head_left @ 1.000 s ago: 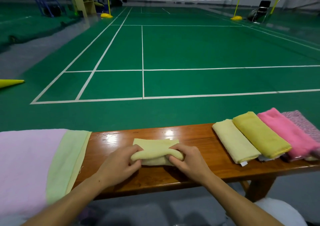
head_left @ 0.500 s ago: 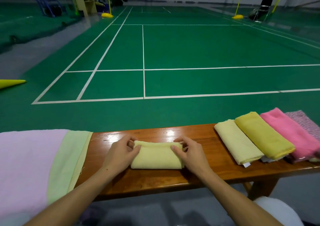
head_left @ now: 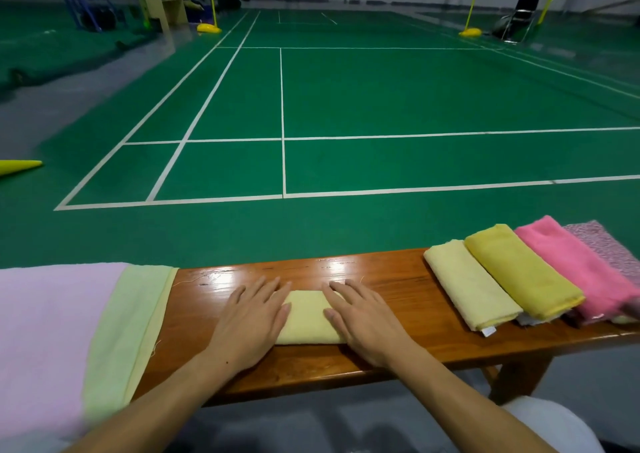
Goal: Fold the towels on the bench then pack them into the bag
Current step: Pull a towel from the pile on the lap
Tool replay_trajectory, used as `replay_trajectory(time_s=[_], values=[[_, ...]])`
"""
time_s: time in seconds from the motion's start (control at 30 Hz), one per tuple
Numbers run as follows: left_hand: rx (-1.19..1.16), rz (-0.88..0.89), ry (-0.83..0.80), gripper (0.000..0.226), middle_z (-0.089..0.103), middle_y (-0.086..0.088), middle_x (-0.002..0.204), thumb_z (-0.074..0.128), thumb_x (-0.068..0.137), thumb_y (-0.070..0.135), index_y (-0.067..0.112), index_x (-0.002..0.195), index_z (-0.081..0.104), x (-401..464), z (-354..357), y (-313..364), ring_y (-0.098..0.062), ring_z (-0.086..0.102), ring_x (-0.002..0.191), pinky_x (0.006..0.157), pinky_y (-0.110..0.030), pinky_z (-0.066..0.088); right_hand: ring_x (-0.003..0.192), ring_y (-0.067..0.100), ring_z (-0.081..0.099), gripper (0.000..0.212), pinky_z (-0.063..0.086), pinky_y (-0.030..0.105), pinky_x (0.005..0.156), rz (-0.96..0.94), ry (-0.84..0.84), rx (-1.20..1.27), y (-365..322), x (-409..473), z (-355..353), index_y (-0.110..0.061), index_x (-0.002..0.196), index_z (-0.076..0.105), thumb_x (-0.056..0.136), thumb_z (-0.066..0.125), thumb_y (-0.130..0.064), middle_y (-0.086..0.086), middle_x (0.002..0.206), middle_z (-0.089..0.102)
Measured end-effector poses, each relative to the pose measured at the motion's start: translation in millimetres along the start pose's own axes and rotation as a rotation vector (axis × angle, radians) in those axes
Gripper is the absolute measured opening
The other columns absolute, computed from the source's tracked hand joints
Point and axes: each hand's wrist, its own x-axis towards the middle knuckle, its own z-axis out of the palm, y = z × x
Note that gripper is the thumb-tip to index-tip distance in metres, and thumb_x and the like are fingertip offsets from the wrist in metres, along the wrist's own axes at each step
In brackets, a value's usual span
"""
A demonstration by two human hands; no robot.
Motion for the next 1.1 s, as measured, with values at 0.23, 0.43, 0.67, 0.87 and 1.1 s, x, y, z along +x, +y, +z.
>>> replay_trajectory(time_s=[0.23, 0.43, 0.67, 0.87, 1.1], values=[[-0.224, -0.314, -0.049, 0.051, 0.063, 0.016, 0.097, 0.057, 0.086, 0.078, 0.034, 0.111, 0.053, 8, -25, -10, -0.01, 0.061, 0.091, 0.07, -0.032, 0.05, 0.123, 0.022, 0.046, 0.058, 0.045, 0.04, 0.1, 0.051, -0.023, -0.042, 5, 4, -9, -0.034, 0.155, 0.039, 0.104, 0.037, -0.063, -0.001, 0.142, 0.053], [-0.453, -0.371, -0.14, 0.05, 0.052, 0.008, 0.069, 0.07, 0.086, 0.065, 0.021, 0.073, 0.05, 18, -27, -12, -0.011, 0.047, 0.062, 0.056, -0.032, 0.033, 0.124, 0.021, 0.047, 0.069, 0.044, 0.041, 0.102, 0.144, -0.043, 0.027, 0, 8, -9, -0.031, 0.152, 0.043, 0.096, 0.046, -0.07, -0.001, 0.139, 0.054], [-0.638, -0.135, -0.008, 0.033, 0.068, 0.011, 0.089, 0.073, 0.088, 0.056, 0.029, 0.094, 0.055, 17, -39, -8, -0.004, 0.063, 0.079, 0.066, -0.036, 0.054, 0.123, 0.014, 0.039, 0.08, 0.044, 0.037, 0.103, 0.139, 0.012, 0.242, 1, 9, -9, -0.036, 0.15, 0.042, 0.083, 0.058, -0.076, -0.005, 0.137, 0.043], [-0.784, -0.045, 0.157, 0.023, 0.073, 0.015, 0.096, 0.082, 0.088, 0.034, 0.028, 0.102, 0.064, 17, -52, -1, -0.005, 0.07, 0.091, 0.074, -0.042, 0.062, 0.116, -0.001, 0.061, 0.084, 0.057, 0.036, 0.097, 0.093, -0.026, 0.679, -4, 17, -11, -0.035, 0.144, 0.047, 0.074, 0.083, -0.064, -0.017, 0.133, 0.062], [-0.924, -0.323, 0.218, 0.035, 0.075, 0.004, 0.086, 0.081, 0.085, 0.051, 0.022, 0.097, 0.064, 19, -50, -1, -0.016, 0.072, 0.081, 0.067, -0.049, 0.062, 0.108, 0.003, 0.063, 0.064, 0.059, 0.034, 0.087, 0.084, 0.05, 0.782, 9, 5, -22, -0.037, 0.138, 0.05, 0.084, 0.083, -0.047, -0.015, 0.122, 0.062]])
